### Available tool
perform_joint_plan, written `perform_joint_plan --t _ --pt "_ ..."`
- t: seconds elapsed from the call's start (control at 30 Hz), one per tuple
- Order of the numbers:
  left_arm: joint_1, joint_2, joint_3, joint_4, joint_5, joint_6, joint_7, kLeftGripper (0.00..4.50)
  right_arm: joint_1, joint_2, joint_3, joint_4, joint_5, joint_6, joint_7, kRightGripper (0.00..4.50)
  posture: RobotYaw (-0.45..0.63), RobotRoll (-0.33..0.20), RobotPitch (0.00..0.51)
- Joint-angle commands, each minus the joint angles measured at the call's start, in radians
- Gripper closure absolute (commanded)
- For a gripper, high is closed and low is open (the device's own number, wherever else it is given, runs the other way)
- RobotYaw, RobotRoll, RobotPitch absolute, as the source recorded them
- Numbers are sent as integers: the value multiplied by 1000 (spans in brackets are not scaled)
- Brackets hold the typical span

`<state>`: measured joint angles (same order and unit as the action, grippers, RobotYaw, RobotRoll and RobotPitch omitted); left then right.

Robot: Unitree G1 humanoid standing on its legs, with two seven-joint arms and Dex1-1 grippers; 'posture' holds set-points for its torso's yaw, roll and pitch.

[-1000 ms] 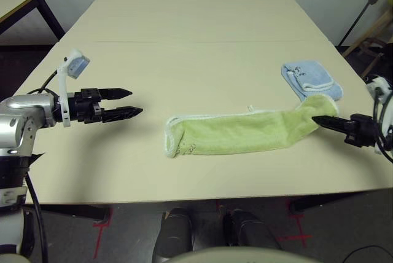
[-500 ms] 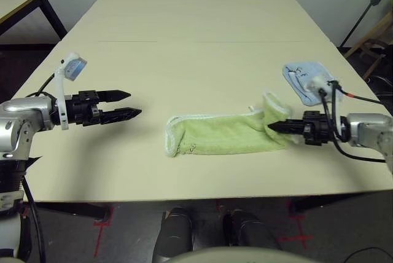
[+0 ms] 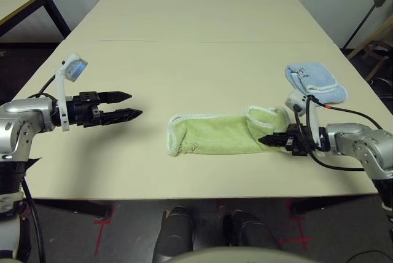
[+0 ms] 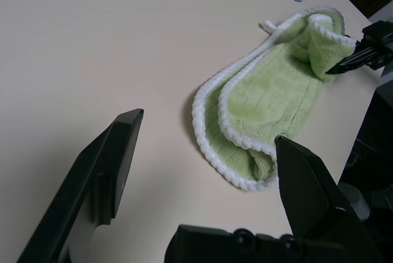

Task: Fold the towel and set it aside.

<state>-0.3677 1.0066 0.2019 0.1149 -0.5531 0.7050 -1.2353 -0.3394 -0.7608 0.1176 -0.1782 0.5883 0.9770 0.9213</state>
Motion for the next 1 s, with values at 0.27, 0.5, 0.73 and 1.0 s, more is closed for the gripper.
perform_joint_plan --t 0.27,0.5,0.73,1.0 --pt "-10 8 20 -28 -25 39 21 0 -40 -36 -3 -94 59 52 78 1461 156 0 127" --pt "-22 11 24 -32 -34 51 28 0 -120 -156 -13 -143 139 86 218 9 155 0 123" --pt "-24 3 24 -42 -47 59 37 0 -187 -211 -39 -88 182 93 307 9 154 0 123" --pt "-25 0 22 -41 -50 60 40 0 -136 -323 85 -104 85 27 396 9 150 0 121"
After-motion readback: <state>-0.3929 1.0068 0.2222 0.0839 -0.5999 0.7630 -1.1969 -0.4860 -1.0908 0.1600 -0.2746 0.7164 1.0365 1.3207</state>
